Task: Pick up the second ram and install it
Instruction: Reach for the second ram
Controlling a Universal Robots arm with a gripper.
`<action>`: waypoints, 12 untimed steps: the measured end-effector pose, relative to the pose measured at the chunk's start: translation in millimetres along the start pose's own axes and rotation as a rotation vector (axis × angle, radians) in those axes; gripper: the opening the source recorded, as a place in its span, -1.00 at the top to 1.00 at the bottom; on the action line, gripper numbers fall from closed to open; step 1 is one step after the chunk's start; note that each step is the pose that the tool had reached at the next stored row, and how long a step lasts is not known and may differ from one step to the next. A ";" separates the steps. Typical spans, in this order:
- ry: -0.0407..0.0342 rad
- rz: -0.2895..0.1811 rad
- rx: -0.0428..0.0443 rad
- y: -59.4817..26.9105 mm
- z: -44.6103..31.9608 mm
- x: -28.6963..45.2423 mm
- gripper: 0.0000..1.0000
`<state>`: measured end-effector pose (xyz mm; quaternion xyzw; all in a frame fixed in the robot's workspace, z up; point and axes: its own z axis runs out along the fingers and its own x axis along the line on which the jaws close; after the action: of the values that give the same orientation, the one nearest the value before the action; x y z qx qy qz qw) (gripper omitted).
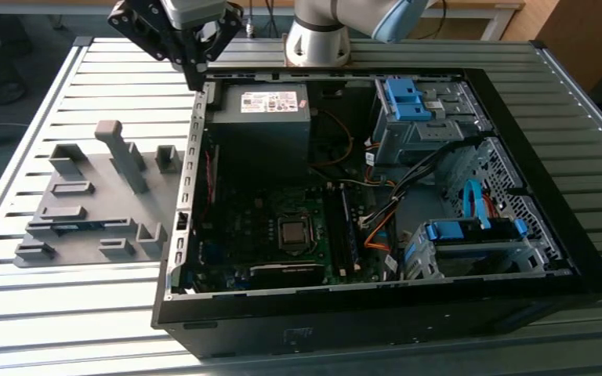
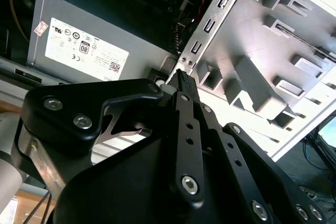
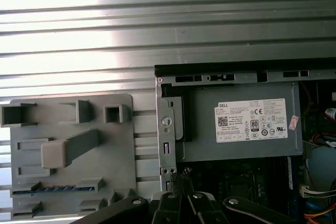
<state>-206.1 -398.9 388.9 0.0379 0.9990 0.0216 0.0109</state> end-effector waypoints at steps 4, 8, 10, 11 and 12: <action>-0.0001 0.000 0.0000 0.0 0.1 0.5 0.79; -0.0001 0.000 0.0000 -0.1 0.1 1.3 0.79; 0.0000 0.000 0.0000 -0.1 0.1 1.7 0.79; -0.0001 0.000 0.0000 -0.2 0.2 1.9 0.79; -0.0001 0.000 0.0000 -0.2 0.2 2.0 0.79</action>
<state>-208.1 -398.9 388.7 0.0379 0.9990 0.0216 0.0109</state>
